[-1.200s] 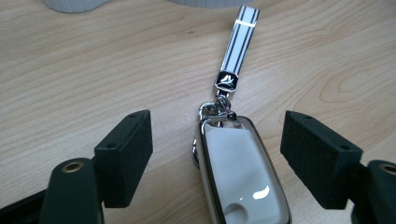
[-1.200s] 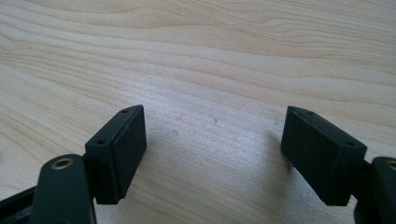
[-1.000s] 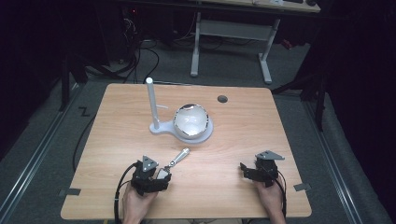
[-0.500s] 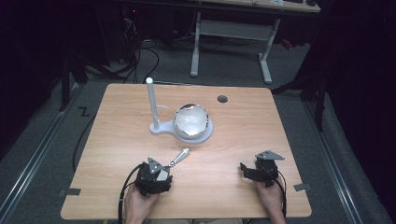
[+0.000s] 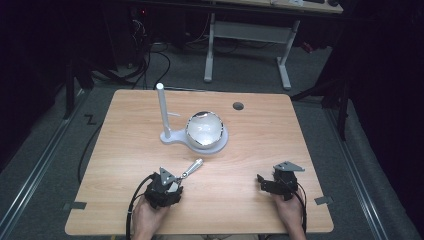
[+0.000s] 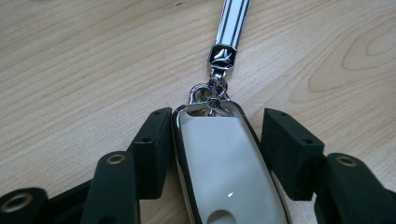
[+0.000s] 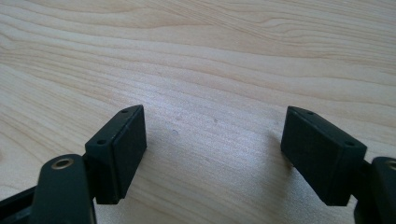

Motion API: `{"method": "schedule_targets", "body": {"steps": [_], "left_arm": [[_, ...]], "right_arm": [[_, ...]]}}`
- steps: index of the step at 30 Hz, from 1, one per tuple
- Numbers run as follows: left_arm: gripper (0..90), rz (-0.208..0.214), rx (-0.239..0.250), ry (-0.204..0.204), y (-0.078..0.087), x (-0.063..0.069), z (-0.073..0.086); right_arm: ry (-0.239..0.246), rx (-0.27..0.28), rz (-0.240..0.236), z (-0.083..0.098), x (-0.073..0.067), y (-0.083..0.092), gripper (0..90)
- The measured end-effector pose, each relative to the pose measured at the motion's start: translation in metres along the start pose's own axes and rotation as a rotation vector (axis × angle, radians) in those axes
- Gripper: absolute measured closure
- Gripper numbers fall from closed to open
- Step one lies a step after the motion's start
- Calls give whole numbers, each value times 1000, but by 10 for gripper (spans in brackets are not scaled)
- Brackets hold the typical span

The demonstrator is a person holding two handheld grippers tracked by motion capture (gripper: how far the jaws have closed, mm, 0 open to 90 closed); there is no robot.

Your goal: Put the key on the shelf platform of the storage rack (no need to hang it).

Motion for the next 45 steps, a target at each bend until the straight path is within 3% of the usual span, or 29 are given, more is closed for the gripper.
{"method": "schedule_targets", "body": {"steps": [12,32,36,38,45], "left_arm": [[503,19,17,-15,4,-1,-3],[520,51,89,-41,27,-1,-31],[521,78,113,-26,33,-3,-39],[522,126,145,8,38,-4,-46],[524,152,184,14,46,-5,-62]], "right_arm": [[-1,-1,0,0,0,0,227],[-1,-1,-1,0,0,0,227],[-1,-1,-1,0,0,0,227],[-1,-1,-1,0,0,0,227],[-1,-1,-1,0,0,0,227]]}}
Point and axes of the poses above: each handheld gripper's, and its own axes: y roughly backward along the jaws, z roughly out of its underside, x roughly to its right, the point moved 6 cm from there along -y, roughly forward along the jaws, and after that the axes turned 1 degree about z, right-handed, at the moved point
